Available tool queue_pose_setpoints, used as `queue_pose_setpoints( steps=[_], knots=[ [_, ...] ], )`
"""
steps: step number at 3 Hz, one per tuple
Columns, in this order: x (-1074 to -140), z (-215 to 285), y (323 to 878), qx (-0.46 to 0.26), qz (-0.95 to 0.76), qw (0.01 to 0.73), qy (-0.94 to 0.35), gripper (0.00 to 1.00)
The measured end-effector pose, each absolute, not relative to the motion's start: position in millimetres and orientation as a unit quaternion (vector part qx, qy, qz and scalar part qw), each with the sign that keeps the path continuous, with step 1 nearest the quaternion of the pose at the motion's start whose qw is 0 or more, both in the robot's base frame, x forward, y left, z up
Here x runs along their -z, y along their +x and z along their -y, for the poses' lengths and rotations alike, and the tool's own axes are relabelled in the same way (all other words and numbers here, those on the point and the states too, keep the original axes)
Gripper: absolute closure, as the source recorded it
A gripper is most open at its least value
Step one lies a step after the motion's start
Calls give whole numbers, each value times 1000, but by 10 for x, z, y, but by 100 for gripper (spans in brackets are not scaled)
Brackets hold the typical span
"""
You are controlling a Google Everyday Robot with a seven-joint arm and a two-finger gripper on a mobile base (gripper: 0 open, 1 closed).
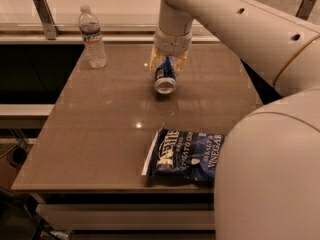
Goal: Place pepsi can upright
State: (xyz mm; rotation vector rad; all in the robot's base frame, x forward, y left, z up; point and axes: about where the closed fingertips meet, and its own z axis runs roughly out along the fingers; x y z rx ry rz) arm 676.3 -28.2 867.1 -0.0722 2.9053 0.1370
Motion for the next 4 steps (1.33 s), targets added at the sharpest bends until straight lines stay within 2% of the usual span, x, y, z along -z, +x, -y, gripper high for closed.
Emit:
queue_pose_setpoints(
  steps=[1,4],
  knots=[
    [-8797,559,6835,-59,-987,149,-12,100],
    [-9331,1192,7042,-115,-942,312,-40,100]
  ],
)
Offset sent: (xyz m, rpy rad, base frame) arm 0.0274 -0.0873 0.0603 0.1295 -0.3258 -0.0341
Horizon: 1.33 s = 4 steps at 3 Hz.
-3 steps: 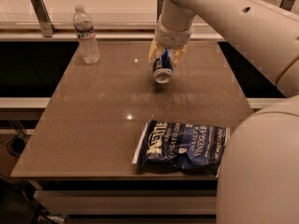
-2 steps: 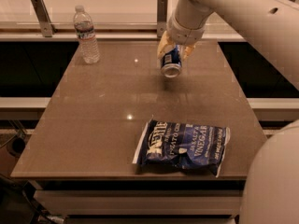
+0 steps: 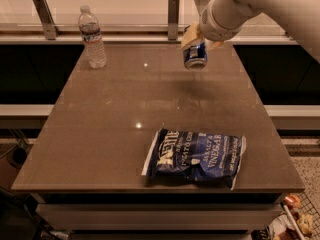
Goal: Place pepsi can upright
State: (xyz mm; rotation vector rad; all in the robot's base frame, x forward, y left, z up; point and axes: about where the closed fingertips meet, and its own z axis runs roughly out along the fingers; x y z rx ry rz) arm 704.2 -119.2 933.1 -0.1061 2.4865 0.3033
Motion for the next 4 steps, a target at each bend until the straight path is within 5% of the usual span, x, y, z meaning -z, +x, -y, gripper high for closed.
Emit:
queue_pose_setpoints(
  steps=[4],
  knots=[
    [-10008,1136,6914,-185,-822,491,-223,100]
  ],
)
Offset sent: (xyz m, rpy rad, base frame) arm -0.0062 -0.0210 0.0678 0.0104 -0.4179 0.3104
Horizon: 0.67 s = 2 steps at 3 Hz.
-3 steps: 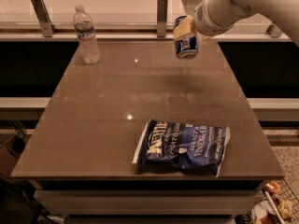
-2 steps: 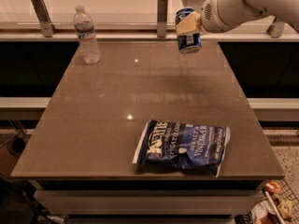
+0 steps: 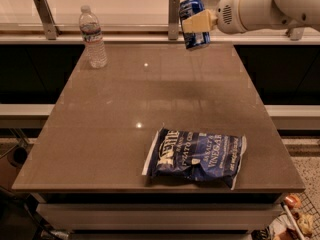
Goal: Place pepsi can upright
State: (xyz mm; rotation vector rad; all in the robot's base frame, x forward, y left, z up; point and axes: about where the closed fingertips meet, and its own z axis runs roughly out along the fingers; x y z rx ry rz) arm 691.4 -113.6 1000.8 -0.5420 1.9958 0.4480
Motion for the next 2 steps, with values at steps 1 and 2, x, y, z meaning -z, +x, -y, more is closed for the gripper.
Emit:
queue_pose_setpoints(
  steps=[1,2],
  knots=[
    [-10055,929,6867,-194,-786,514,-284,100],
    [-10039,726,6857,-201,-744,539,-338,100]
  ],
)
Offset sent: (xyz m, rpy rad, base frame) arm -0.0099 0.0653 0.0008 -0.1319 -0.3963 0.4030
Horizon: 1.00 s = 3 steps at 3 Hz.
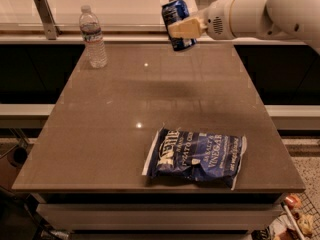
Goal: Place pepsi can upright
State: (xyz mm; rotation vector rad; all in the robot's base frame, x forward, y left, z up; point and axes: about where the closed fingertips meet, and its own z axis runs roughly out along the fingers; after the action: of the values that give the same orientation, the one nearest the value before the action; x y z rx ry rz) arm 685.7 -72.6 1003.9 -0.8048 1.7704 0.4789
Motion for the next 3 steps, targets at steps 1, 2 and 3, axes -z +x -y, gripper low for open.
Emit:
queue_pose_setpoints(
  steps=[1,2,3],
  knots=[
    [-9968,555,6858,-213,-698,568,-381,100],
    [-9852,422,6861,-222,-652,591,-420,100],
    [-9682,289,6886,-233,-625,594,-449,100]
  ],
)
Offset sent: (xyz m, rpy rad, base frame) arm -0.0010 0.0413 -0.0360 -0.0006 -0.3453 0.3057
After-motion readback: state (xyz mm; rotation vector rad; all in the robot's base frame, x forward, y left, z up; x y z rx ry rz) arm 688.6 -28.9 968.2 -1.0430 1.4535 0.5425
